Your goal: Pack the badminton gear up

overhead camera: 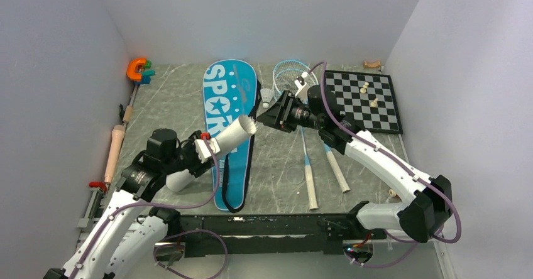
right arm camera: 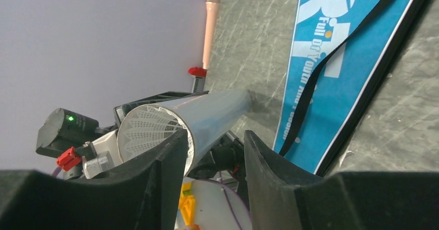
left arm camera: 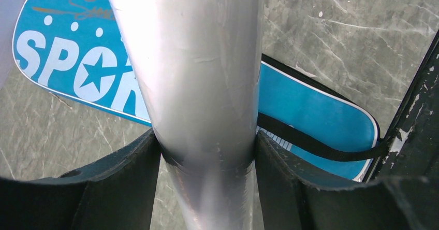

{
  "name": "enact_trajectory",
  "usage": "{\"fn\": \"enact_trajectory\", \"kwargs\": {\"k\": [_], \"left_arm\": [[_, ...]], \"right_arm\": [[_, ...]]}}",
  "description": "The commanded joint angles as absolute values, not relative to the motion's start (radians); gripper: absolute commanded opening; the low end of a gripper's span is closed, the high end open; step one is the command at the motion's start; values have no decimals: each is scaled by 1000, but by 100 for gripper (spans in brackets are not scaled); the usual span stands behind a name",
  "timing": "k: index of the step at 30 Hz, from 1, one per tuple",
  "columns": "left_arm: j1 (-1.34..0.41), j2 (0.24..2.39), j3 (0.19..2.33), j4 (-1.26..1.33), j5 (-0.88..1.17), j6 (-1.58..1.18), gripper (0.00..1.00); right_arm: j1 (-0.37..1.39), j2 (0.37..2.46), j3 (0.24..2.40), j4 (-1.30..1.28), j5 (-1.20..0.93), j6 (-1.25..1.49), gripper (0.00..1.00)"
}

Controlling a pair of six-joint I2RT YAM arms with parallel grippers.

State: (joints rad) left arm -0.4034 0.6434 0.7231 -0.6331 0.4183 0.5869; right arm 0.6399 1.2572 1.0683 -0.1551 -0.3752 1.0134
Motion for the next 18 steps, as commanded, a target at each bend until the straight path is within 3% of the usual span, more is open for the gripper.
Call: {"fn": "enact_trajectory", "kwargs": {"k": [1,18], "left_arm": [[-406,623,775,-604,449,597,46],[-406,627,767,-596,454,612,46]], "right_arm": [[632,1231,1142,-244,-355,912,49],[649,1302,1198,-296,-469,798,54]]}}
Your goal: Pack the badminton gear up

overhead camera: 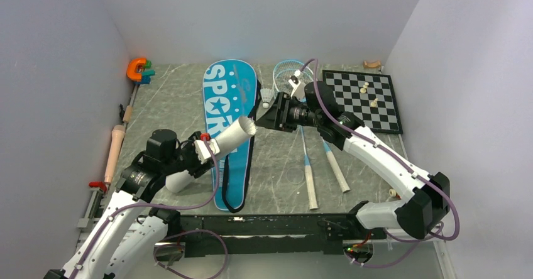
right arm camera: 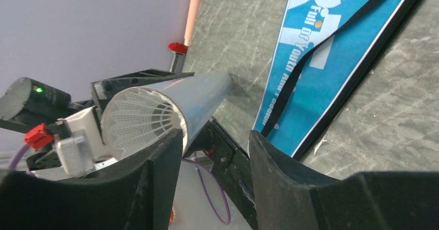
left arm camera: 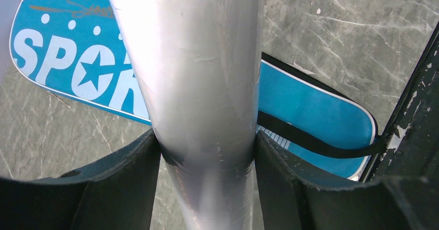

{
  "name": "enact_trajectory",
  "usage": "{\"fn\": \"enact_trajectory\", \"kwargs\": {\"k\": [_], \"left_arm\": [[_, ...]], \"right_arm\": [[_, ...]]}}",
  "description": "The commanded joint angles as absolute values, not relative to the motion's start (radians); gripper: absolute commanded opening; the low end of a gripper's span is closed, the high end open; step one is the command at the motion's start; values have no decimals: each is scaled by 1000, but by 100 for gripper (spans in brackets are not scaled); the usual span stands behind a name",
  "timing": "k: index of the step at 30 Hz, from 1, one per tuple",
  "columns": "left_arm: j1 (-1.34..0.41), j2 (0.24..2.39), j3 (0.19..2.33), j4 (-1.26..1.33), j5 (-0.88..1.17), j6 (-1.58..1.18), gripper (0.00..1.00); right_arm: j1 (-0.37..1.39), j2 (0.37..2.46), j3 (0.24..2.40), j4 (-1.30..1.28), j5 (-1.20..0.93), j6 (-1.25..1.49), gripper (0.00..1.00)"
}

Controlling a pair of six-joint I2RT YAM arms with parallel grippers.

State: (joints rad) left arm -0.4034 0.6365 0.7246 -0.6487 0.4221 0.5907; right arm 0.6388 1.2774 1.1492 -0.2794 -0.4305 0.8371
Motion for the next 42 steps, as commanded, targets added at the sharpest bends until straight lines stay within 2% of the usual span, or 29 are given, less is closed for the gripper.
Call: {"fn": "enact_trajectory", "kwargs": {"k": [1,14,18,24,27,33,38,42], "left_arm": [[-406,629,767,-594,454,613,46],[-406,633,765,-597,465,648,46],[-406,627,746,-608,463,659,46],[-406,594,682,-635,440,682,46],[-406,581,656,-645,435,690,46],[-405,564,637,-666,434,698,46],[-405,550,642,-683,437,690,46],[-407,520,644,-693,444,670,46]], "right_arm": [[654,1312,1209,-305,-469,791,54],[760,1442,1347,-439,-381,668,51],[763,1493,1391,-459,-392,652,55],[595,1447,1463,-435,-435,665,72],[503,1452,1489,-417,-469,664,76],[378,1620,1550,-413,-388,589,85],[351,1857,1690,-384,-472,605,83],[386,1822,1615,-320,-476,604,82]]}}
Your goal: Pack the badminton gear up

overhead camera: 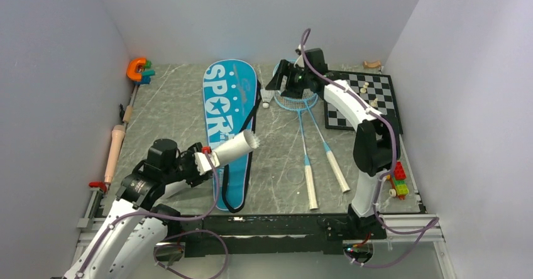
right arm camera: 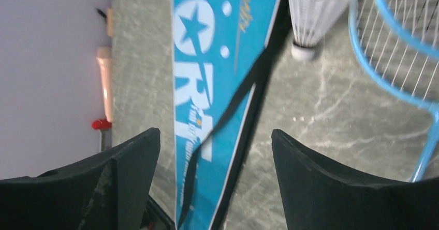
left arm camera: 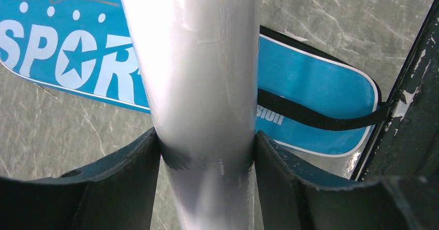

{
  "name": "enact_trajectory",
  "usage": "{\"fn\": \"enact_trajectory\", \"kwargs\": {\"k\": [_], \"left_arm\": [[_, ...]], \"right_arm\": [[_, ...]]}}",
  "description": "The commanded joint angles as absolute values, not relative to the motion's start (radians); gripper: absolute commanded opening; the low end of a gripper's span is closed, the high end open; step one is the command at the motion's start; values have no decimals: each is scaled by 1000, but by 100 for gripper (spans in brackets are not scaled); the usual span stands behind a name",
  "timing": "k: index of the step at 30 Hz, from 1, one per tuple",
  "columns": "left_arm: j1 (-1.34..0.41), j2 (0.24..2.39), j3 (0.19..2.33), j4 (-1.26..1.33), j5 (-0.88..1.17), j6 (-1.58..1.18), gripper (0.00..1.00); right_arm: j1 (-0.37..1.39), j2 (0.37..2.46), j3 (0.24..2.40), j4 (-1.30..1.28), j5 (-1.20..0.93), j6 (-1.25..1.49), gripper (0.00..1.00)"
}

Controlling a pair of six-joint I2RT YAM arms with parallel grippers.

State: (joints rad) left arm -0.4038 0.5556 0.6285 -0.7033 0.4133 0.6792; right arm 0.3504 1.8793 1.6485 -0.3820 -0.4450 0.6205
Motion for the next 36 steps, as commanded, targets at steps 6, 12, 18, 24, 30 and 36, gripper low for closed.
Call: {"fn": "enact_trajectory", "kwargs": {"k": [6,12,18,24,30,36], "left_arm": [[-406,485,627,-659,479,636,46],[-406,505,632,-688,482,662,46],[-407,492,640,-717,486,669,46],[-407,495,649,-723,500,658,46],[-407,495,654,-725,503,641,46],[-407,476,648,-747,497,644,46]], "right_arm": [[388,1719,1467,-277,-475,603,83],[396,1895,1680,-358,-306,515,86],[394,2207,1978,-365,-211,449,87],[394,2311,2011,-240,-155,430,86],[394,2371,2045,-160,-168,390,86],[394,2376,2027,-99,-182,376,87]]}}
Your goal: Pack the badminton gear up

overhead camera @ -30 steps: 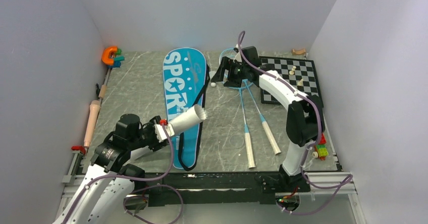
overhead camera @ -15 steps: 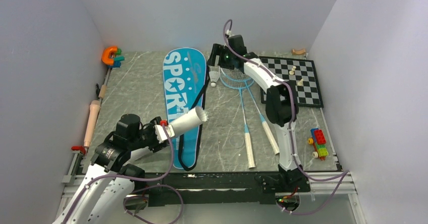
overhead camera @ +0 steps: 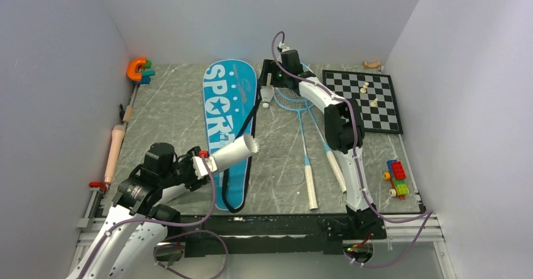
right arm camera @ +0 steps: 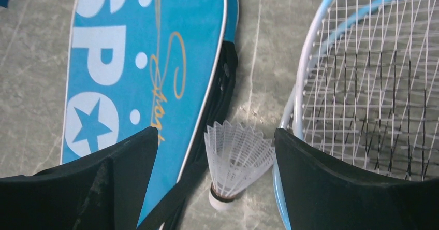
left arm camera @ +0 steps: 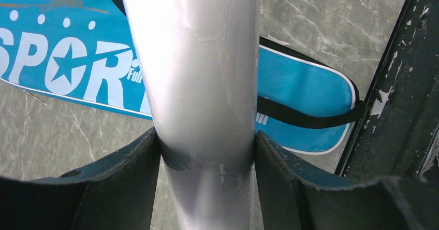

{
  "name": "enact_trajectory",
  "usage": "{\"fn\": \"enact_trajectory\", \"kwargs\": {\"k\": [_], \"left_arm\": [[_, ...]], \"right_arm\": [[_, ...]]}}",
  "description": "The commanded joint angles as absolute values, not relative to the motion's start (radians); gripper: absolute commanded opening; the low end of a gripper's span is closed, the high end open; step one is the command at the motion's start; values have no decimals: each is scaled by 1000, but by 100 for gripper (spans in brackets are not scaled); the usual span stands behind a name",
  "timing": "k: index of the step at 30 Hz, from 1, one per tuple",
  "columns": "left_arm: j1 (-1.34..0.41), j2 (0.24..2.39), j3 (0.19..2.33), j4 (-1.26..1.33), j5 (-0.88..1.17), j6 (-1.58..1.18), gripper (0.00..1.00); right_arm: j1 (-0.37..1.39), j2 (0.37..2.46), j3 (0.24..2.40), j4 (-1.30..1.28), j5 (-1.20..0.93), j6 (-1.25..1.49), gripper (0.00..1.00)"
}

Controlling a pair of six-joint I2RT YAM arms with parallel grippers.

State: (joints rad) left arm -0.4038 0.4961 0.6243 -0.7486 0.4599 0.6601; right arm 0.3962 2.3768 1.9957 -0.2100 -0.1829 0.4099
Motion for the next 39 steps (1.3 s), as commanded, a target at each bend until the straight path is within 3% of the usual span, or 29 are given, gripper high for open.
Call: {"fn": "enact_trajectory", "kwargs": {"k": [1,8,12,21,30,39], "left_arm": [[-407,474,647,-748,497,644,46],[-406,482,652,-748,494,644,45],[-407,489,655,-748,492,651,45],[-407,498,677,-744,485,650,45],[-406,480,693,-764,467,662,46],[-407,477,705,-772,465,664,45]], "right_arm": [[394,2383,2029,-89,-181,372,87],[390,2535,2259,-184,-237,355,87],[384,2558,2268,-196,-289,368,87],[376,2443,2073,-169,-361,352,80],[376,2220,1714,-57,-370,374,72],[382,2132,1529,45,-392,442,56]]}}
